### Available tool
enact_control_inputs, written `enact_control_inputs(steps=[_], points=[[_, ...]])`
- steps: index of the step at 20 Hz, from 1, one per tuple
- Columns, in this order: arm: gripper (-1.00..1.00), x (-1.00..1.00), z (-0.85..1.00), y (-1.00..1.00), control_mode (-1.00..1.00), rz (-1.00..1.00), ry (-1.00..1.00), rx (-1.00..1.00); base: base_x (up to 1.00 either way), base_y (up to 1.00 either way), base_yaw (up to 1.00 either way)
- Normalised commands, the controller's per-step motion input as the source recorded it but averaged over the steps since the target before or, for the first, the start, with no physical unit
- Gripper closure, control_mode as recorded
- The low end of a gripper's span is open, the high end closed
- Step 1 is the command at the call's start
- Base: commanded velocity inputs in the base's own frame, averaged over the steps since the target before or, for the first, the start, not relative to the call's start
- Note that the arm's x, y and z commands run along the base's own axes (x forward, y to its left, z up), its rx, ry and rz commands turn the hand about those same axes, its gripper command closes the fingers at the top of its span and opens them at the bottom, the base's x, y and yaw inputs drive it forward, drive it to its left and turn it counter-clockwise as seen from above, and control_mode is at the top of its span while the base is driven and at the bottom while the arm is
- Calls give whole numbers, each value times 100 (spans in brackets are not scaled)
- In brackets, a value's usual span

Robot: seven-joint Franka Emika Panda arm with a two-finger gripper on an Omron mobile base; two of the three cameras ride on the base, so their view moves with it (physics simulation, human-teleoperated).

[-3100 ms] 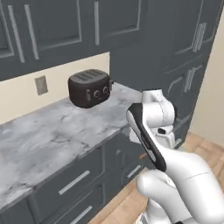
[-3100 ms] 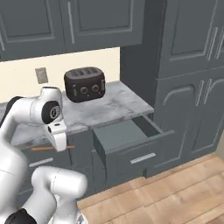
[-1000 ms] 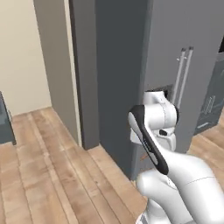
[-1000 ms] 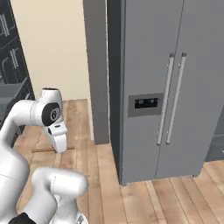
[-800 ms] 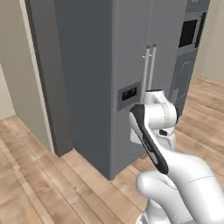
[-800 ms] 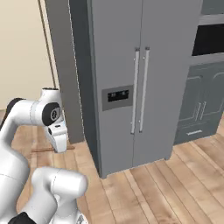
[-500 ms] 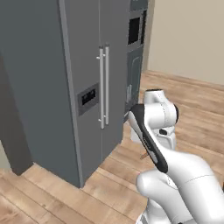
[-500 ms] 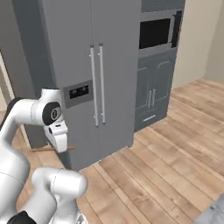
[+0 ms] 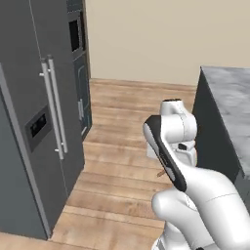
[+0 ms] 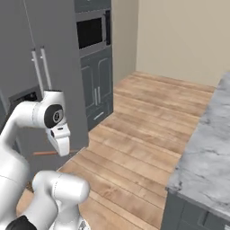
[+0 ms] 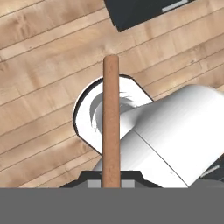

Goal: Take a straw from the drawer in front and place it inside the glass cup on the dining counter.

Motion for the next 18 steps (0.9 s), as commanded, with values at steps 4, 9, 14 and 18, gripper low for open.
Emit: enact_control_inputs(steps=[4, 9, 14, 18], points=[[100, 0, 0, 0, 100, 0, 0, 0, 0, 0, -49], [100, 0, 0, 0, 100, 0, 0, 0, 0, -20, -42], [100, 0, 0, 0, 100, 0, 0, 0, 1, -85, 2], [100, 0, 0, 0, 100, 0, 0, 0, 11, -100, 12]])
